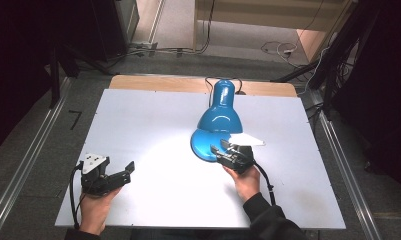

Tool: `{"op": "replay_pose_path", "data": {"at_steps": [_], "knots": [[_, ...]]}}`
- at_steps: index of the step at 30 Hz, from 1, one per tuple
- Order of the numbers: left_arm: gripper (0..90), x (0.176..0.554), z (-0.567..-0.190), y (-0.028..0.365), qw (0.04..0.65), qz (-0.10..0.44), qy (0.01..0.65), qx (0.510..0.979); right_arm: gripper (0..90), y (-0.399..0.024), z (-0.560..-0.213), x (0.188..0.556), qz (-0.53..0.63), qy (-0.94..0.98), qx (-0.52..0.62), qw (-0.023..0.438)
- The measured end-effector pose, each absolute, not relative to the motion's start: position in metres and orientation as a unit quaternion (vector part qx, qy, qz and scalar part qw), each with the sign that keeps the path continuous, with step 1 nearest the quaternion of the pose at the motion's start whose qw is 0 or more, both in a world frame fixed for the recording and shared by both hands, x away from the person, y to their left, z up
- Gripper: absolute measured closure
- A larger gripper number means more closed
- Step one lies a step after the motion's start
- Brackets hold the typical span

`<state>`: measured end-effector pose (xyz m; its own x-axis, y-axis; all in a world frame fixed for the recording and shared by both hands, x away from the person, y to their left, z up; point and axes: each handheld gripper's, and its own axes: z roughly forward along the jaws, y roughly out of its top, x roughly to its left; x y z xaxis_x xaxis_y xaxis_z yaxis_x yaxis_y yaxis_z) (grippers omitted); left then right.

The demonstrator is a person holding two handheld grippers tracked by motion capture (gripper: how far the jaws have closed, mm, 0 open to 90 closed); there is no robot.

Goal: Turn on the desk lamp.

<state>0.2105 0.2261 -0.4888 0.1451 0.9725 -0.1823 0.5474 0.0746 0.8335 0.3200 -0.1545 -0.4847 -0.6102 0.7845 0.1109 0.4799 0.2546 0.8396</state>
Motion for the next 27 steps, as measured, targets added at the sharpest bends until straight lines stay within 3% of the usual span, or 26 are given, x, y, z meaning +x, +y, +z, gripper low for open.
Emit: {"op": "replay_pose_path", "data": {"at_steps": [15, 27], "knots": [[12.5, 0.211, -0.489, 0.226, 0.416, 0.254, 0.601, 0.633, 23.4, -0.170, -0.476, 0.318, 0.446, 0.779, 0.410, 0.162], [12.5, 0.210, -0.489, 0.226, 0.417, 0.254, 0.601, 0.633, 15.2, -0.201, -0.477, 0.309, 0.446, 0.774, 0.420, 0.161]]}}
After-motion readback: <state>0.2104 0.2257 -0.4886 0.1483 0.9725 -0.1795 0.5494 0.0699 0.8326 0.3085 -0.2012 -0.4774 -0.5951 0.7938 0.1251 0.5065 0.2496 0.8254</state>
